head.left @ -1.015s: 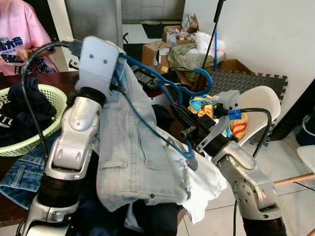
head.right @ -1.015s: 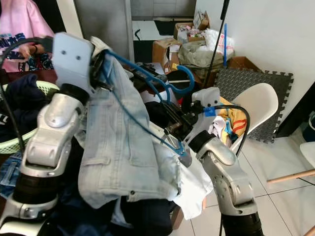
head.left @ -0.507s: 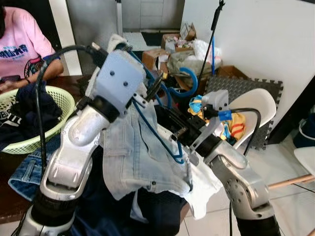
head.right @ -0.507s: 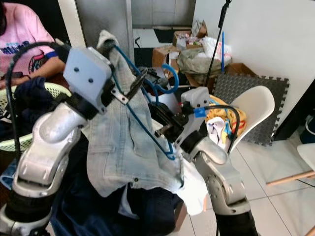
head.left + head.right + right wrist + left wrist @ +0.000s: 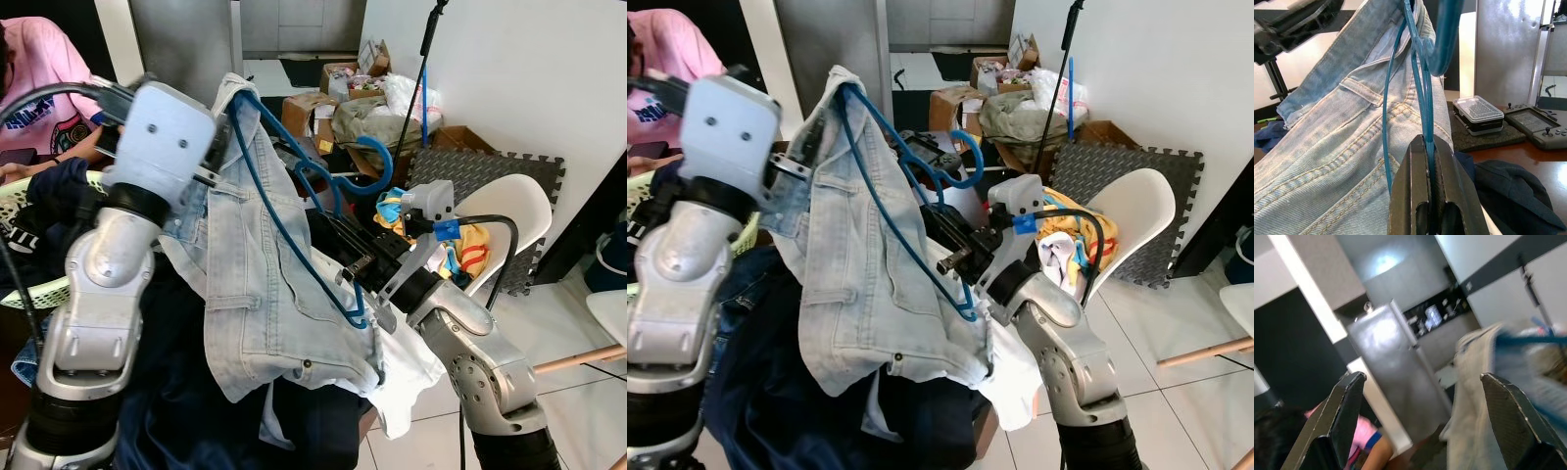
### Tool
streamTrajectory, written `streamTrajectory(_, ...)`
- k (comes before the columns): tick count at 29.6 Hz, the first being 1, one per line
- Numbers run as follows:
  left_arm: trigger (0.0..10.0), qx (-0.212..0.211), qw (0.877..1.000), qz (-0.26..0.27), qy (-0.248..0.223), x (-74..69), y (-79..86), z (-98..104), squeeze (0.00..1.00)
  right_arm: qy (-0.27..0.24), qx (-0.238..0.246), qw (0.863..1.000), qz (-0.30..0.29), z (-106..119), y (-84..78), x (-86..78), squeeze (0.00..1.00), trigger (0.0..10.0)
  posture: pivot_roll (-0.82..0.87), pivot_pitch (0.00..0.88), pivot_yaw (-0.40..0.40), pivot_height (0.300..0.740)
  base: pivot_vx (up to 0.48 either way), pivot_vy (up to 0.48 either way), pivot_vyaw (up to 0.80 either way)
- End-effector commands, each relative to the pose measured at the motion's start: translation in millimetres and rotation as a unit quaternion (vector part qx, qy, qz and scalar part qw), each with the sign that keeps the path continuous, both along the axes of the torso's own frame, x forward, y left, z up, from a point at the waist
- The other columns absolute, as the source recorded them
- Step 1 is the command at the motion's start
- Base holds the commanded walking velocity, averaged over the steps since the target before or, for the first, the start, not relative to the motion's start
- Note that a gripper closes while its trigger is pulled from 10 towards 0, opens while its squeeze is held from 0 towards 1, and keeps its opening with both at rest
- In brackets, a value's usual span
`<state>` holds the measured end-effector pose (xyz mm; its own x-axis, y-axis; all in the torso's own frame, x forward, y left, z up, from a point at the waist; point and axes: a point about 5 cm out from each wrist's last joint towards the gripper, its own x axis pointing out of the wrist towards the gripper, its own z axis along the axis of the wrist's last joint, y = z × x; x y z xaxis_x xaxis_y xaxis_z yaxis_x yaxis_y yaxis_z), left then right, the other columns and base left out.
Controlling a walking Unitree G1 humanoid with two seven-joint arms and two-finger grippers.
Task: Hang hanger
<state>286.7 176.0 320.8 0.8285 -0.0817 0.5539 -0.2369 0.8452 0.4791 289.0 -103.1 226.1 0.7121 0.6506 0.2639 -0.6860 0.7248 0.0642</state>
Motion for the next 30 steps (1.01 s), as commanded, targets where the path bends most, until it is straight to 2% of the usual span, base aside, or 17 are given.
streamTrajectory(1,10.0,0.008,1.0,0.009,-0.011,4.2,4.4,8,0.0,-0.012,0.003,1.0,-0.005,6,-3.4,0.4,0.0,10.0,0.06,0.073,-0.051,0.74,0.0,0.0,0.0)
streamTrajectory(6,10.0,0.006,1.0,0.002,0.0,12.0,4.6,9,0.0,-0.013,0.004,1.0,-0.006,6,-3.6,-0.3,0.0,10.0,0.05,0.074,-0.046,0.74,0.0,0.0,0.0)
streamTrajectory(8,10.0,0.002,0.999,-0.033,0.042,23.2,-0.8,-1,0.0,-0.015,0.006,1.0,-0.006,8,-4.3,-1.1,0.0,10.0,0.04,0.077,-0.043,0.74,0.0,0.0,0.0)
streamTrajectory(11,10.0,0.01,0.998,-0.051,0.047,26.7,-4.6,-1,0.0,-0.016,0.008,1.0,-0.005,8,-4.0,-1.6,0.0,10.0,0.04,0.076,-0.044,0.74,0.0,0.0,0.0)
streamTrajectory(13,10.0,0.017,0.997,-0.067,0.037,30.0,-9.3,8,0.0,-0.016,0.009,1.0,-0.003,8,-3.2,-2.3,0.0,10.0,0.04,0.076,-0.043,0.74,0.0,0.0,0.0)
streamTrajectory(24,10.0,0.044,0.994,-0.099,0.027,27.5,-23.0,15,0.0,-0.015,0.013,1.0,-0.002,8,-2.2,-3.3,0.0,10.0,0.04,0.081,-0.039,0.74,0.0,0.0,0.0)
streamTrajectory(30,10.0,0.048,0.994,-0.097,0.034,30.1,-21.7,12,0.0,-0.016,0.014,1.0,-0.001,8,-2.1,-3.3,0.0,10.0,0.04,0.081,-0.039,0.74,0.0,0.0,0.0)
